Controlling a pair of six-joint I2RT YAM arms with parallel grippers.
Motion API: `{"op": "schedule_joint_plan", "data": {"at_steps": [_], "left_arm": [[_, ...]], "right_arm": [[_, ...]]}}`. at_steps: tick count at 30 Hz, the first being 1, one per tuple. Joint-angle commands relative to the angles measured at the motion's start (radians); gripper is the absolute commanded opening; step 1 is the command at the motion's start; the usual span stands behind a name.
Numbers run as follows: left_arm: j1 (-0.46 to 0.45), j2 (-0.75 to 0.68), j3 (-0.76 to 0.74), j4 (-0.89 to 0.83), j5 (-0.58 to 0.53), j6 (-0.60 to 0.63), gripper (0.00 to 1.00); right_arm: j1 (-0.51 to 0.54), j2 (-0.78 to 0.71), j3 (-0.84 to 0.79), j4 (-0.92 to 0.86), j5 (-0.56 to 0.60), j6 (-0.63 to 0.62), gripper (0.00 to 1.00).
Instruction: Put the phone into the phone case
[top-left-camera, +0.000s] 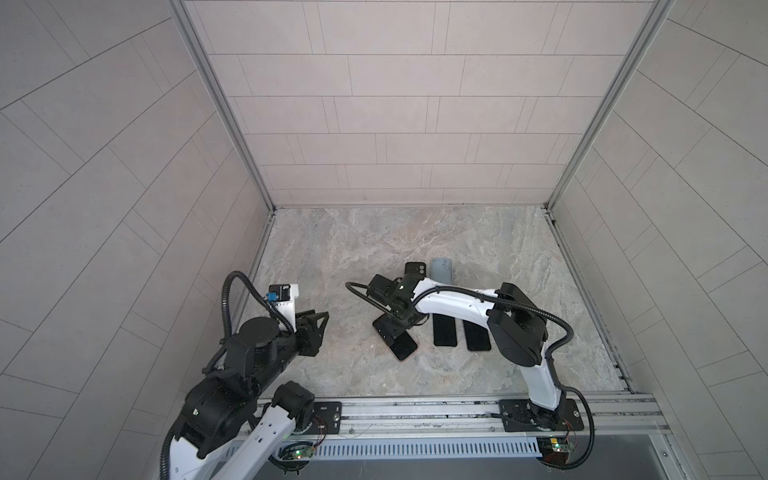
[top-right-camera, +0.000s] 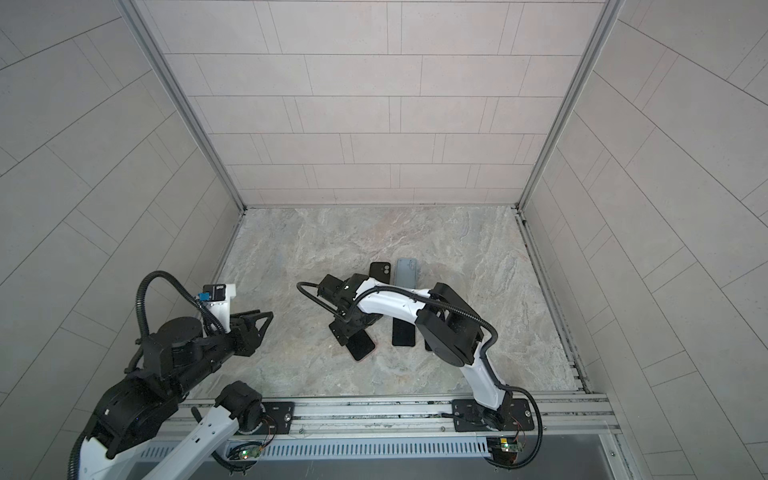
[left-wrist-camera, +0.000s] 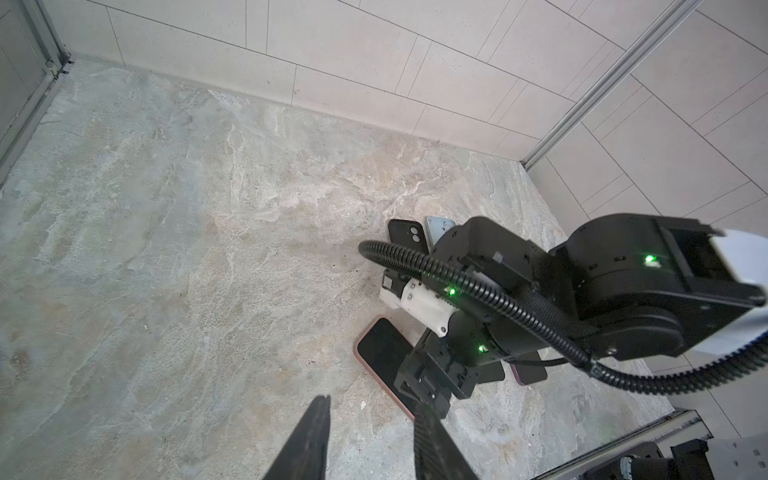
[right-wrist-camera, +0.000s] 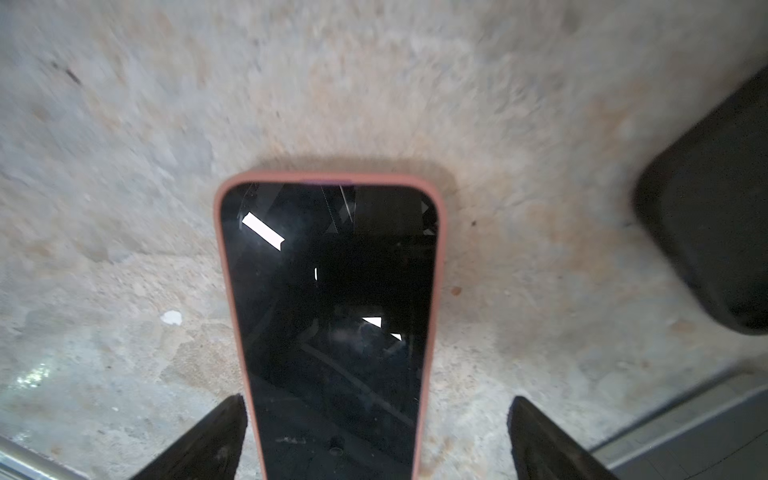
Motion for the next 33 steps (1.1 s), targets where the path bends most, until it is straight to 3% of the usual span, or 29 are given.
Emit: {"op": "schedule_joint_plan", "data": {"at_steps": [1,11,18,25,33], "left_arm": [[0.005,-0.017,-0.009,0.016,-0.020,0.009,0.39],[0.005,-0.018,-0.011,0.016,-0.018,0.008,0.38],[0.005,-0.033,-0.013,0.019,-0.016,0.008,0.39],[0.005,-0.038,-0.014,0.022,-0.009,0.008,0.39],[0.006,-0.047,-0.016,0.026,-0.003,0.007,0.38]], "right_arm": [[0.030,-0.004,-0.035,0.033,-0.011,0.025,1.00],[0.095,0.017,-0.050,0.011,0.077,0.107,0.95],[0.094,0.035,-0.032,0.002,0.103,0.148,0.71],[0.049,0.062,0.113,-0.001,0.121,0.180,0.67],[-0.034,0.195,0.406,-0.032,0.204,0.341,0.67]]}}
